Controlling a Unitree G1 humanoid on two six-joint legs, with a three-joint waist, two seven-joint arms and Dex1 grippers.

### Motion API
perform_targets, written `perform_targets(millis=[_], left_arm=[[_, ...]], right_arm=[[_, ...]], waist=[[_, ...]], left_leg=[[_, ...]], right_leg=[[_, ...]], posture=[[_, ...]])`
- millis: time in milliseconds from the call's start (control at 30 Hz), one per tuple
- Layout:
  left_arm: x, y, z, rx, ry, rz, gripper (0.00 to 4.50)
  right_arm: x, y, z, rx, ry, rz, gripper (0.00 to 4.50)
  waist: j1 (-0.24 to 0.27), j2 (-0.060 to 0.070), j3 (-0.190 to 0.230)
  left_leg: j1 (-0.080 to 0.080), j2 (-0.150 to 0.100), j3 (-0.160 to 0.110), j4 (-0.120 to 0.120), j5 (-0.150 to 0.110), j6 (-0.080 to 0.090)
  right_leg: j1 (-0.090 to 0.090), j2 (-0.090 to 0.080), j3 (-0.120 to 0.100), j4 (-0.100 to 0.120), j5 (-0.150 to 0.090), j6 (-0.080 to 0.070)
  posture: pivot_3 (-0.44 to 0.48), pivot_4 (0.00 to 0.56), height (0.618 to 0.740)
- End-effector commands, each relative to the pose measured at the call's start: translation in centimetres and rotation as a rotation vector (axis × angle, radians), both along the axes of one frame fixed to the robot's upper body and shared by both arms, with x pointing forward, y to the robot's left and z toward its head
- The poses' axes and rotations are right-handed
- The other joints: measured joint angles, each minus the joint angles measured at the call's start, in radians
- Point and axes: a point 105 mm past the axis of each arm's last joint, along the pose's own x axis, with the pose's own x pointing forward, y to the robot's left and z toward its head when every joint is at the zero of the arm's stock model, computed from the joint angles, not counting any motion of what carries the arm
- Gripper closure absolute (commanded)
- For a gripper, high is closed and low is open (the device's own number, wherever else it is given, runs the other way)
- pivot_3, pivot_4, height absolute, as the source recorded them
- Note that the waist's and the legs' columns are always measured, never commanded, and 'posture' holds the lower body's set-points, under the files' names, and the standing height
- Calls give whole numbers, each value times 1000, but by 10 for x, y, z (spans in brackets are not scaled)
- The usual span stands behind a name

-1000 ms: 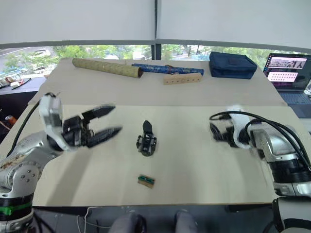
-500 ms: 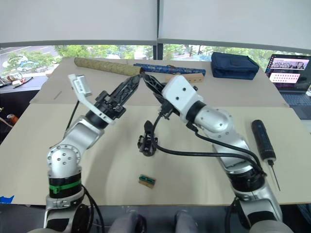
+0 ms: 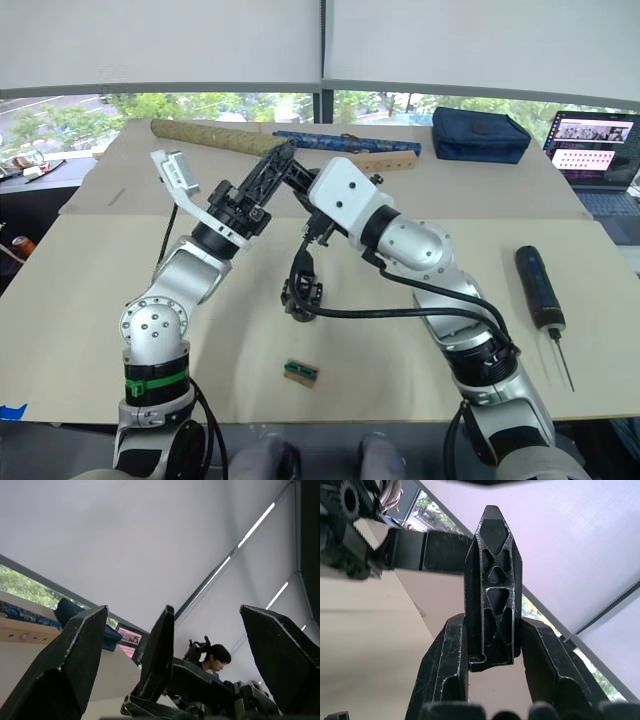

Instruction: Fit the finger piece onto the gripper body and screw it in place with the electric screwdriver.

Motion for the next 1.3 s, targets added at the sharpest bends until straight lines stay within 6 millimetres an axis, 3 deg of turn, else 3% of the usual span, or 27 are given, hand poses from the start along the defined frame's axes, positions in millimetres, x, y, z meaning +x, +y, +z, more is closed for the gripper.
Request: perform_targets(millis=[33,233,267,500,567,667,800,900,1033,1167,1300], left_arm=[[-5,-2,9,-4,-43,-7,1279],[-6,-11,1,3,-3,-44,4266],[-6,-12,-1,2,6,-46,4500],[-4,-2,5,-59,-1,-25,4500],[-6,8,14,-78,-48,-33,4500],[-9,20,24,-55,-115,-72,4500],[-17,33,29,72,-164,-207,4500],[-30,35,20,244,-133,-397,4500],[-47,30,2,444,-57,-623,4500],[-50,17,-1,515,-68,-699,4500],[-51,5,-5,552,-88,-742,4500]], right_arm=[[-3,-4,16,23,-55,-8,3396],[-5,-3,18,10,-69,1,3396],[-6,-1,18,3,-76,8,3396],[-12,-4,21,59,-25,58,3396],[-15,-13,25,47,-35,69,2350],[-25,-22,27,42,33,160,1367],[-44,-33,24,39,257,349,29],[-56,-41,26,66,466,448,29],[-68,-36,22,75,748,531,29],[-72,-27,-5,-19,980,481,29],[-70,-9,-5,34,1082,496,29]], waist=[[0,0,0],[-1,0,0],[-1,0,0],[1,0,0],[2,0,0],[1,0,0],[-1,0,0],[-3,0,1],[-8,0,2],[-3,0,2],[-8,0,2]], left_leg=[[0,0,0,0,0,0],[0,0,0,0,0,0],[0,0,0,0,0,0],[0,0,0,0,0,0],[0,1,0,0,0,0],[-1,1,0,0,0,0],[0,1,-1,-1,0,0],[0,2,-1,-2,0,1],[0,2,-1,-2,0,1],[-1,2,-1,-2,-1,1],[-1,1,-1,-2,-1,1]], right_leg=[[0,0,0,0,0,0],[0,0,0,0,0,0],[0,0,0,0,0,0],[0,0,0,-1,0,0],[0,0,0,-1,0,0],[0,0,0,-1,0,0],[0,1,0,-1,0,0],[0,0,0,-1,0,0],[-1,1,0,1,0,0],[-1,0,0,0,0,-1],[-1,0,1,1,0,-1]], posture=[[0,150,740],[0,150,740],[0,150,740],[0,150,740],[0,150,740],[0,150,740],[0,150,740],[0,150,740],[0,150,740],[0,150,740],[0,150,740]])
